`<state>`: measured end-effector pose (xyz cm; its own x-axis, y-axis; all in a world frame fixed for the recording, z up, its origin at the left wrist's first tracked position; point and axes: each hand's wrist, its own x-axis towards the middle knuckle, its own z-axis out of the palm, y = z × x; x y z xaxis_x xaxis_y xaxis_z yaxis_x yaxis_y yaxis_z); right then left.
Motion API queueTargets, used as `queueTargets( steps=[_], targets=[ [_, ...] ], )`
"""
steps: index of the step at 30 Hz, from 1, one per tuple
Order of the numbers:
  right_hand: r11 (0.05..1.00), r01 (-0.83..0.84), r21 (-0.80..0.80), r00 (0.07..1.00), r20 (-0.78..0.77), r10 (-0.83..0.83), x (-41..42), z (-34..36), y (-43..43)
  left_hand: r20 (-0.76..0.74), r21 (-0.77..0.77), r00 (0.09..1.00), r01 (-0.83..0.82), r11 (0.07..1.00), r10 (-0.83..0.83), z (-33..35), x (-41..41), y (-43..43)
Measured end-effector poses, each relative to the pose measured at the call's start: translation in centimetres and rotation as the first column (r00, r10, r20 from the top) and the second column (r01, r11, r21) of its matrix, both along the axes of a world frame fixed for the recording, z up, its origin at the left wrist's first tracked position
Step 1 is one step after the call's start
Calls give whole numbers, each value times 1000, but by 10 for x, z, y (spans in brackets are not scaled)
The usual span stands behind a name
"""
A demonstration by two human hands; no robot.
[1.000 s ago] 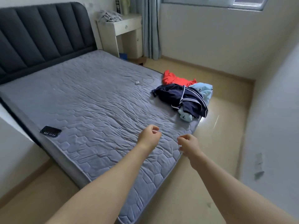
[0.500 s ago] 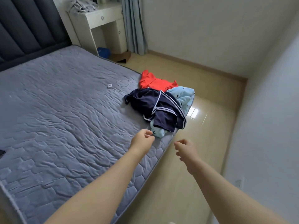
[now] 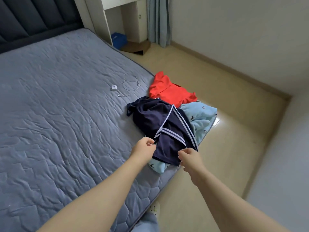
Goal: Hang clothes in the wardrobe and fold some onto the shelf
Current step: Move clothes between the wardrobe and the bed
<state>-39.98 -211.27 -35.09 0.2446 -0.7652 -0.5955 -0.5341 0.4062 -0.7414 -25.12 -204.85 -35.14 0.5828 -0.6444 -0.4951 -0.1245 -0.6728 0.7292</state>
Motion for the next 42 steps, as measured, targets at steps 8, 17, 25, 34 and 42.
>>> queueTargets(
  steps=[8,17,25,34,42],
  targets=[
    [988,-123,91,989,-69,129,41,-41,-122,-7,122,997,-70,990,71,-36,36,-107],
    [896,-397,197,887,-168,430,91,-129,-242,-47,275,918,-368,888,395,-138,53,-190],
    [803,-549,233,776,-215,593,125,-217,-280,30,354,907,-403,844,420,-230,74,-220],
    [768,-608,201,727,-249,640,142,-296,-268,85,412,912,-398,819,401,-307,78,-237],
    [764,-627,148,698,-328,636,143,-306,-245,79,369,975,-223,902,209,-321,82,-212]
  ],
)
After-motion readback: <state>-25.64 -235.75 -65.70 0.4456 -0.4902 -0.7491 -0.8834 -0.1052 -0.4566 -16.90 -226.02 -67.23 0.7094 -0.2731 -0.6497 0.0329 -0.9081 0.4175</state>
